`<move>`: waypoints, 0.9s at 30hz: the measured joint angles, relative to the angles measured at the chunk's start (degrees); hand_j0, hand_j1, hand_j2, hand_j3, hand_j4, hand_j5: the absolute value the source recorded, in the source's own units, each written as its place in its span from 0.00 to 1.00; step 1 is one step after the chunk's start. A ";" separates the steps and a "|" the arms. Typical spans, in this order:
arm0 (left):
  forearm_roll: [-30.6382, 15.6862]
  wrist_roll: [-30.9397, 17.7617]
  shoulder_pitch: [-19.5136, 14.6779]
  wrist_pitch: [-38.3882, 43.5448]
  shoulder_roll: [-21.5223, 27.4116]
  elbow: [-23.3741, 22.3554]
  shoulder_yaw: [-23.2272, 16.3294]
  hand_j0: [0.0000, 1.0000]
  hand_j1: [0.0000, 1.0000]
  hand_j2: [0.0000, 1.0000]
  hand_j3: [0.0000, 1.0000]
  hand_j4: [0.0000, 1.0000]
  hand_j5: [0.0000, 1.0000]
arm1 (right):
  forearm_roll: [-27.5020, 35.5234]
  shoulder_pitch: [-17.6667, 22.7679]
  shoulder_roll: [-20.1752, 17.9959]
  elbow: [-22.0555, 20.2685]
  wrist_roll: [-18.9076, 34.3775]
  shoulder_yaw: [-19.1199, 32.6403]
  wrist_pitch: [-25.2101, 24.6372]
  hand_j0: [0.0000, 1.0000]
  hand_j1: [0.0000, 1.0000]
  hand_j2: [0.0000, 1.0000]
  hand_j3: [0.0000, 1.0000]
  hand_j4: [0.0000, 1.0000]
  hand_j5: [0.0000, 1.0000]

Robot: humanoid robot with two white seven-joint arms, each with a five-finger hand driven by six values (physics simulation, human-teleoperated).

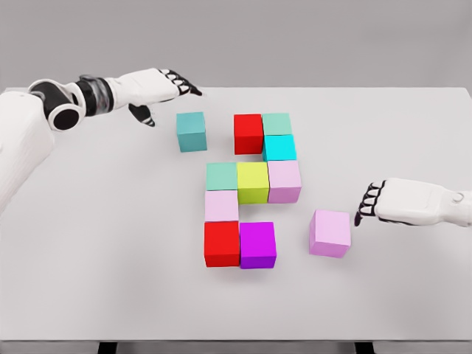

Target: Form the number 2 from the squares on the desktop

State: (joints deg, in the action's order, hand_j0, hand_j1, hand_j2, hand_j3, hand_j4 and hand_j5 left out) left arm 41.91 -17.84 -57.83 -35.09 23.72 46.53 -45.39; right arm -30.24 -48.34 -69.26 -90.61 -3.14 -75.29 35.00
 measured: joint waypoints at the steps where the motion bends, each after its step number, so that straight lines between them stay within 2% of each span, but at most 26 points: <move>1: -0.51 0.04 0.00 0.00 1.19 0.09 -0.02 1.00 1.00 1.00 1.00 1.00 1.00 | 0.00 0.00 0.10 0.03 0.00 0.01 0.00 0.60 0.60 0.60 0.60 0.60 0.60; 2: -0.87 0.07 0.00 0.00 2.37 0.19 -0.03 0.98 0.98 0.98 0.98 0.98 0.98 | 0.01 0.00 0.19 0.02 0.00 0.01 0.00 0.60 0.60 0.60 0.60 0.60 0.60; 3: -1.12 0.09 0.00 0.00 3.44 0.27 -0.02 0.92 0.92 0.92 0.92 0.92 0.92 | 0.01 0.00 0.37 0.02 0.00 0.00 0.00 0.60 0.60 0.60 0.60 0.60 0.60; 8: -1.02 -0.05 1.23 -0.01 5.99 0.26 -0.21 0.92 0.92 0.92 0.92 0.92 0.92 | 0.15 0.61 2.23 0.88 0.06 0.03 0.00 0.60 0.60 0.60 0.60 0.60 0.60; 16: 0.51 -0.29 2.20 -0.01 6.21 0.32 -1.75 0.92 0.92 0.92 0.92 0.92 0.92 | 0.63 1.23 3.93 1.96 0.01 0.21 0.01 0.60 0.60 0.60 0.60 0.60 0.60; 25: 1.01 -0.45 2.72 0.00 5.73 0.52 -2.91 0.91 0.91 0.91 0.91 0.91 0.91 | 0.54 1.32 2.82 3.06 0.08 0.38 0.00 0.60 0.60 0.60 0.60 0.60 0.60; 27: 1.12 -0.46 2.72 0.00 5.67 0.57 -3.05 0.88 0.88 0.88 0.88 0.88 0.88 | 0.46 1.32 2.29 2.59 0.08 0.32 0.00 0.60 0.60 0.60 0.60 0.60 0.60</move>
State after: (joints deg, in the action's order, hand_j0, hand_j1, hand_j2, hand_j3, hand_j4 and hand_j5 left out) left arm 43.03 -18.30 -55.11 -35.09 29.39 47.10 -48.45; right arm -29.78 -47.02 -66.96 -88.02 -3.06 -74.97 35.00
